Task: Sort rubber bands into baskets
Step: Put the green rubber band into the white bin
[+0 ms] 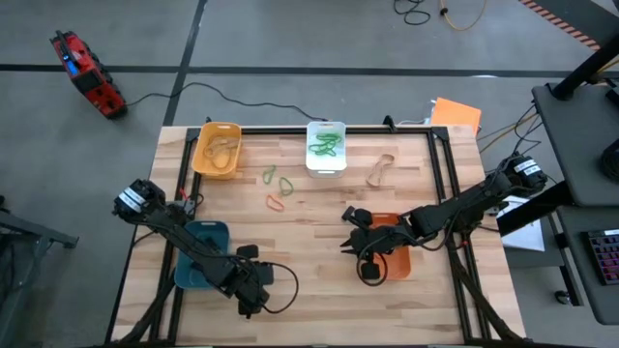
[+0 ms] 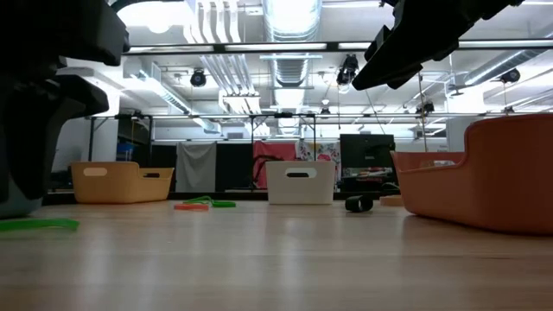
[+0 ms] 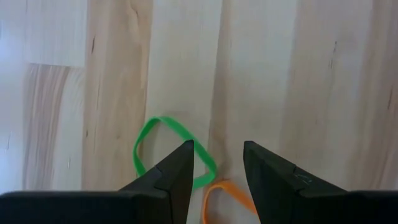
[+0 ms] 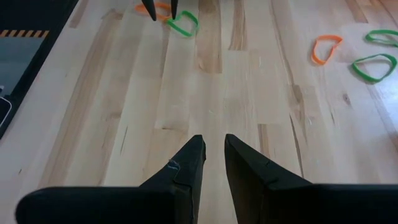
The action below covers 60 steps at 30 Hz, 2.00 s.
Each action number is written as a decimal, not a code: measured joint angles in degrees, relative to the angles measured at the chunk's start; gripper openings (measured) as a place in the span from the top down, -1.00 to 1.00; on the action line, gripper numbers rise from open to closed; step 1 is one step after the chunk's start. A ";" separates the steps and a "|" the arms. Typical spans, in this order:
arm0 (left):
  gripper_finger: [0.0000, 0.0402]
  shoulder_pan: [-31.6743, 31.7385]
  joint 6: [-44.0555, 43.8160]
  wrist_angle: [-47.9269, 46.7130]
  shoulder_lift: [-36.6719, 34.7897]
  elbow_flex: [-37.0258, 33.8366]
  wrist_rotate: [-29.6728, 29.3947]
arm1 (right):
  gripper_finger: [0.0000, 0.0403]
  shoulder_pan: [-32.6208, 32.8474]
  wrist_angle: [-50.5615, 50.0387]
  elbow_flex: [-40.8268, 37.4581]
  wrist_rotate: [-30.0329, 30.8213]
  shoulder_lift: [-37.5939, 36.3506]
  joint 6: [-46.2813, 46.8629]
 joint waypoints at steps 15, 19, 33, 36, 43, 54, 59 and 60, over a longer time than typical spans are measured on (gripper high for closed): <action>0.38 0.26 -1.89 0.13 -1.07 -2.62 -0.13 | 0.71 0.00 0.02 0.00 0.02 0.00 0.09; 0.38 0.78 -1.90 2.80 -2.25 -4.76 -0.24 | 0.71 0.00 0.02 0.00 0.04 0.00 -0.04; 0.40 1.49 -1.74 18.59 -4.50 -13.91 -0.20 | 0.71 0.00 0.04 0.02 0.07 0.00 -0.02; 0.48 1.53 -1.72 19.78 -4.58 -14.64 -0.34 | 0.71 0.00 0.04 0.02 0.07 0.00 -0.01; 0.89 1.57 -0.94 20.42 -4.61 -14.92 -0.55 | 0.71 0.00 0.04 0.04 0.07 0.00 0.70; 1.00 1.38 5.04 17.50 -5.74 -12.76 -3.10 | 0.71 -0.02 0.24 0.04 0.07 0.00 0.94; 1.00 0.51 11.49 14.83 -7.27 -10.38 -11.47 | 0.71 -0.02 0.78 0.04 0.11 0.02 0.90; 1.00 0.47 13.11 14.56 -7.65 -10.09 -13.19 | 0.71 -0.02 1.56 0.05 0.11 0.22 0.55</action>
